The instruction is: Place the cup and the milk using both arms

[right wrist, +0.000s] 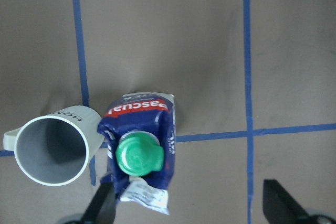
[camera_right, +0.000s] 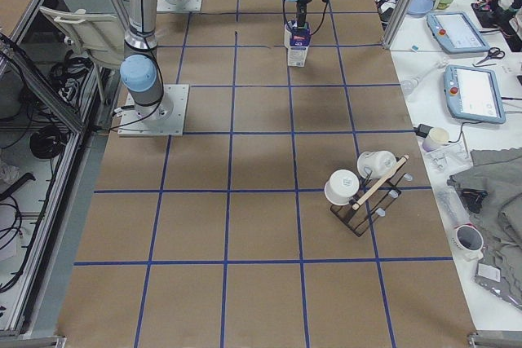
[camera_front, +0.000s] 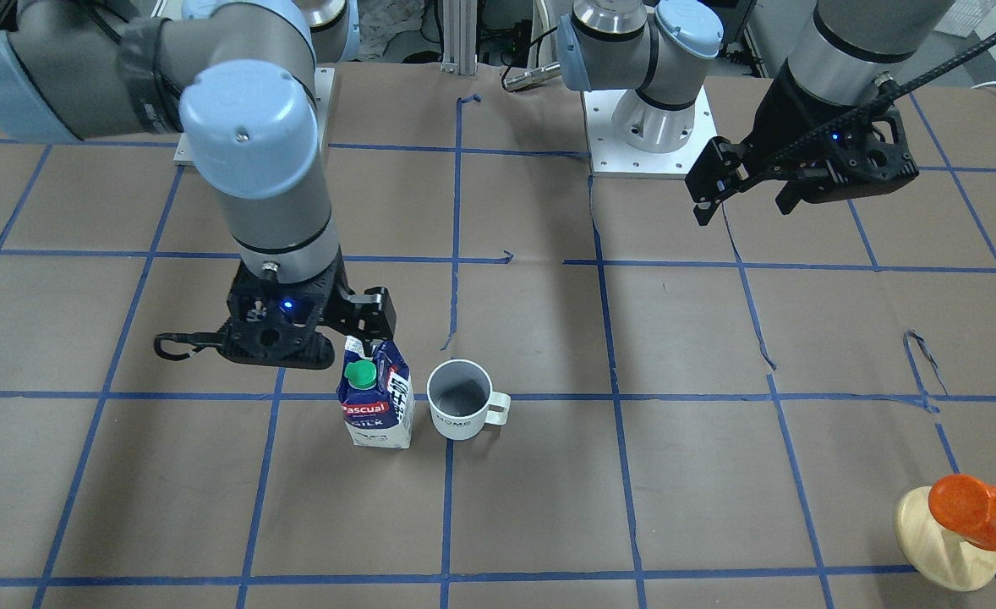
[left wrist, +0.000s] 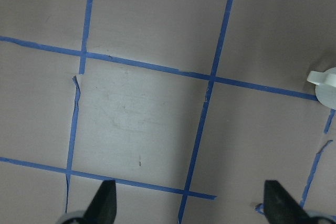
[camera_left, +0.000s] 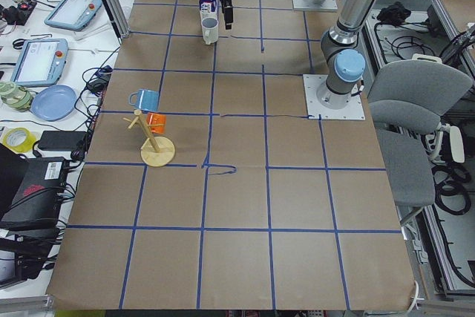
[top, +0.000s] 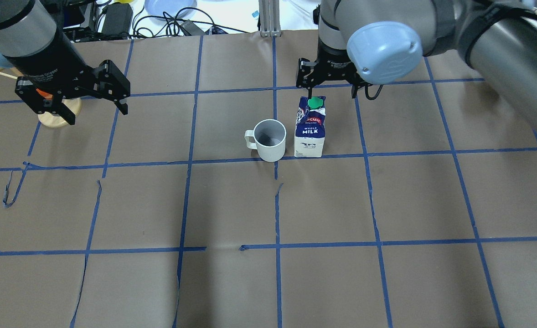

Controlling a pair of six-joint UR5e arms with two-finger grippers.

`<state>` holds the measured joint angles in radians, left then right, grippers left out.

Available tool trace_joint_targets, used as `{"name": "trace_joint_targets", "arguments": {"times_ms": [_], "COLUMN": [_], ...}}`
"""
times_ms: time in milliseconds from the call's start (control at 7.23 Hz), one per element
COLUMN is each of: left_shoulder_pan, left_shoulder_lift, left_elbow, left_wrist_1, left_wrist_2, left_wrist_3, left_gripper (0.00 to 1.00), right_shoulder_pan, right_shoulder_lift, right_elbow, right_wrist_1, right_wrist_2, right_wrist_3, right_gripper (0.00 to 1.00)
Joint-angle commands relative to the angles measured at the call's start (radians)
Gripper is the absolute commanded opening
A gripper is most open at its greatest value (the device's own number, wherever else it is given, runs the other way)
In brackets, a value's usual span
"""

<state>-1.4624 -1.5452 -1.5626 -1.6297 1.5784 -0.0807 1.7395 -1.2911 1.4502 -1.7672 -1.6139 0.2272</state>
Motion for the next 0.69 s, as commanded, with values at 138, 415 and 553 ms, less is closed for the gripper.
{"name": "trace_joint_targets", "arguments": {"times_ms": [138, 415, 553], "left_shoulder_pan": [0.016, 0.019, 0.019], "left_shoulder_lift": [-0.022, -0.032, -0.033], "left_elbow": [-0.005, -0.027, -0.03], "left_wrist_1": [-0.001, 0.011, 0.014], "left_wrist_2": [0.002, -0.006, -0.008], "left_wrist_3": [-0.001, 0.001, -0.011], "left_gripper": [1.0, 1.0, 1.0], "right_shoulder_pan": [-0.151, -0.175, -0.175], "right_shoulder_lift": [-0.193, -0.226, -0.24], "right_elbow": [0.002, 0.027, 0.027], "right_wrist_1": [0.139, 0.211, 0.215], "right_wrist_2": [-0.008, -0.008, -0.005], "right_wrist_3": [-0.199, -0.242, -0.239], "right_gripper": [1.0, 1.0, 1.0]}}
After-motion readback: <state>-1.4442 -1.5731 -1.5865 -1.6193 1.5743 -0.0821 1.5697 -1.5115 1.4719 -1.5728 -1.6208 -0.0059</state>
